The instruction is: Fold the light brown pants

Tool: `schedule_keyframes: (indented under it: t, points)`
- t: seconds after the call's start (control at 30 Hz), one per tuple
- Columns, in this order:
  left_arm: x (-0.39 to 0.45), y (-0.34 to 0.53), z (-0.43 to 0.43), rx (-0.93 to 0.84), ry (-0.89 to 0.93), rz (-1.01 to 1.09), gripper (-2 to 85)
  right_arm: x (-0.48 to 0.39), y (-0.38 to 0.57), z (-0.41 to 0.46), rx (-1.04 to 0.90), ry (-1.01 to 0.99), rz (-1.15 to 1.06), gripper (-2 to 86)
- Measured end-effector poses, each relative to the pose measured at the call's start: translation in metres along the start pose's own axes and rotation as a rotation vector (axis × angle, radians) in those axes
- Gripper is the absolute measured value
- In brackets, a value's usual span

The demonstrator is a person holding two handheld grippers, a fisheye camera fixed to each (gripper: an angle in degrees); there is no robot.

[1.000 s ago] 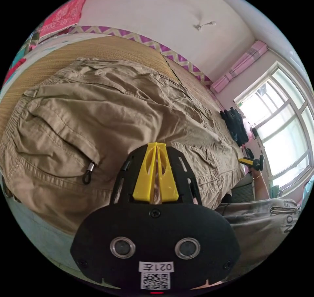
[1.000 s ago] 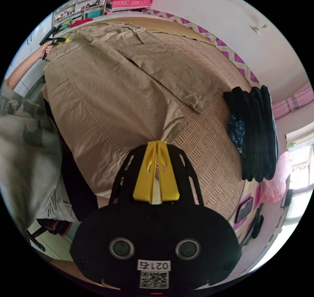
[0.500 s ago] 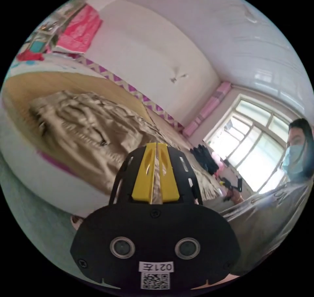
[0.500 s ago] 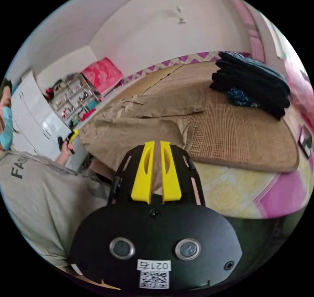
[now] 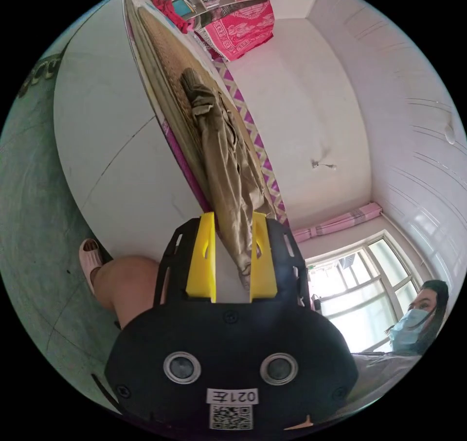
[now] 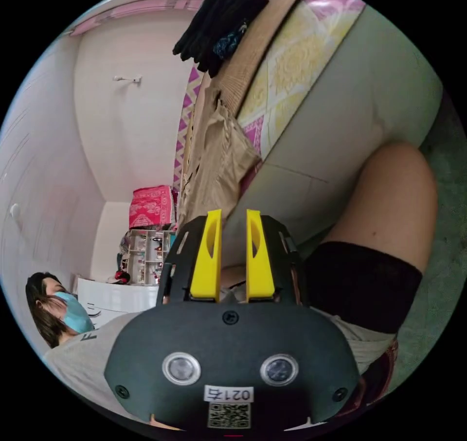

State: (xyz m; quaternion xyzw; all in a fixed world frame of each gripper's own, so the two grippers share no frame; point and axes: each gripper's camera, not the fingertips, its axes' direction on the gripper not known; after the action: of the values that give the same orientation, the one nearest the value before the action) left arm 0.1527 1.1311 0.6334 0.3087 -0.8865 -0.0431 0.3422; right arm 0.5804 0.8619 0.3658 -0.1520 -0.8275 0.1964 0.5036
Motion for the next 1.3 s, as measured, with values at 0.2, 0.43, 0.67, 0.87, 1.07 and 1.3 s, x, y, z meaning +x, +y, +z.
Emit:
schedule_keyframes:
  t: [0.2,0.43,0.67,0.87,1.07,1.3]
  points:
    - [-0.022,-0.01,0.006,0.015,-0.025,-0.059,0.9,0.062,0.018,0.023,0.008,-0.16,0.112,8.0]
    - [-0.04,-0.03,0.019,-0.053,-0.054,-0.083,-0.8,0.119,0.049,0.009,0.095,-0.22,0.157,5.7]
    - [-0.058,-0.035,0.035,-0.067,-0.008,-0.126,-0.9,0.155,0.075,0.016,0.117,-0.228,0.185,0.2]
    - [-0.055,-0.044,0.058,-0.092,-0.041,-0.138,-1.0,0.151,0.076,0.028,0.109,-0.231,0.15,-0.5]
    - [-0.015,-0.07,0.103,-0.152,-0.125,-0.095,-0.9,0.138,0.057,0.056,0.0,-0.18,0.098,-0.6]
    - [-0.011,-0.086,0.156,-0.197,-0.146,-0.11,-0.9,0.16,0.057,0.095,0.024,-0.228,0.122,-0.7]
